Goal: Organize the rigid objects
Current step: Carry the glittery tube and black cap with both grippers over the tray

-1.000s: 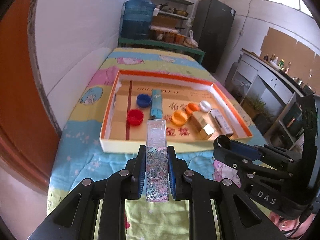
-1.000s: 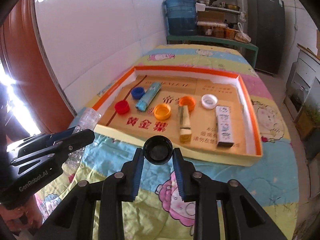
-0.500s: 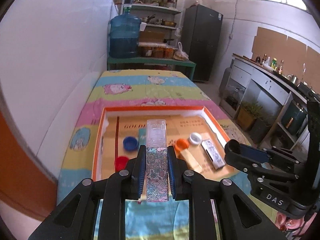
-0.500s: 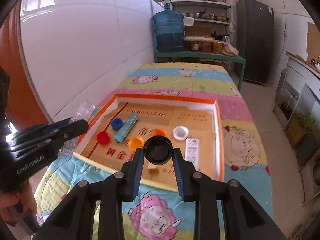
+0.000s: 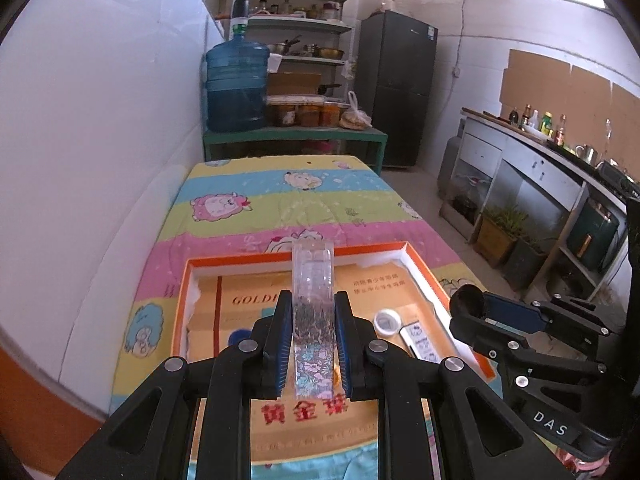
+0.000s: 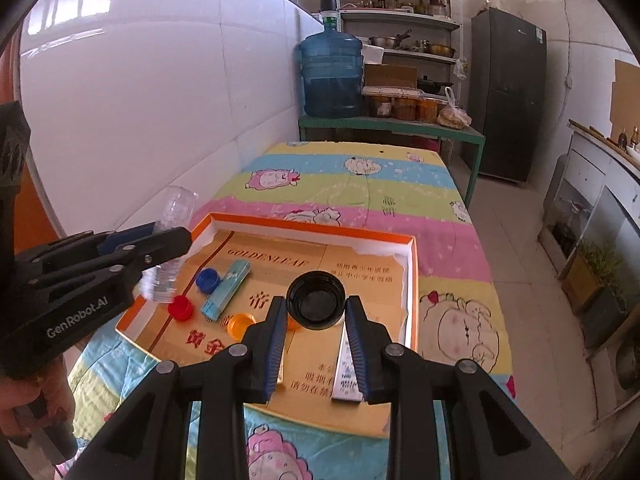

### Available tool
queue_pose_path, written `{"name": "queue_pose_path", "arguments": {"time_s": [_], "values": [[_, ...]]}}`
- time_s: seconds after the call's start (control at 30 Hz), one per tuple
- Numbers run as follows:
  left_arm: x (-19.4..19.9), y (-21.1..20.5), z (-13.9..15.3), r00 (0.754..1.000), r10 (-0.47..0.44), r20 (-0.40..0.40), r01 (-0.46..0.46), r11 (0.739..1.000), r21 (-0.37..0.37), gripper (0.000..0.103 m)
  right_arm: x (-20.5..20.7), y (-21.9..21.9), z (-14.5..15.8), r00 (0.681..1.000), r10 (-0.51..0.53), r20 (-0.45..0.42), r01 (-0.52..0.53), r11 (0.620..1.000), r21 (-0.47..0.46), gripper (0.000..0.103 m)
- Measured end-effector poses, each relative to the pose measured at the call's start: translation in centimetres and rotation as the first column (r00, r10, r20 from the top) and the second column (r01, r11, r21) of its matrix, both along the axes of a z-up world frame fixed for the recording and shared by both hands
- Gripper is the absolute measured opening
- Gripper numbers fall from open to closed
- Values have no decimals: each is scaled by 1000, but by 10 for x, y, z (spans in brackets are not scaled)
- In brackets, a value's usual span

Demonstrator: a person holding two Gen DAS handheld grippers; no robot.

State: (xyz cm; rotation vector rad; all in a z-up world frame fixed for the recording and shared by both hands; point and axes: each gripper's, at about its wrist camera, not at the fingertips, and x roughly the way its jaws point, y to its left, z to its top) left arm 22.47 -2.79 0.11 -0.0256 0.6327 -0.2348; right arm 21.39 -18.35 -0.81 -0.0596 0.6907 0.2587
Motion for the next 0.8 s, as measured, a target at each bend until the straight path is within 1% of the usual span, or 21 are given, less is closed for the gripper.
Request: {"name": "queue_pose_path", "arguments": {"time_s": [0.17, 0.33, 0.63, 0.8], "values": [[20, -4, -1, 1000, -8, -13, 8, 1000, -8, 20, 14, 0, 2, 1000, 1, 7, -1, 1000, -12, 30], [41, -7, -4, 1000, -13, -29, 12, 1000, -7, 20, 32, -2, 0, 1000, 3, -6, -3, 1000, -17, 30], [80, -14, -21, 995, -28, -98, 25, 999, -26, 20, 67, -12, -4, 1000, -11, -24, 10, 1000, -2, 30], [99, -18, -33, 990, -27, -139, 21, 999, -42, 20, 90, -18, -12, 999, -25, -47, 26, 1000, 16, 30]]}}
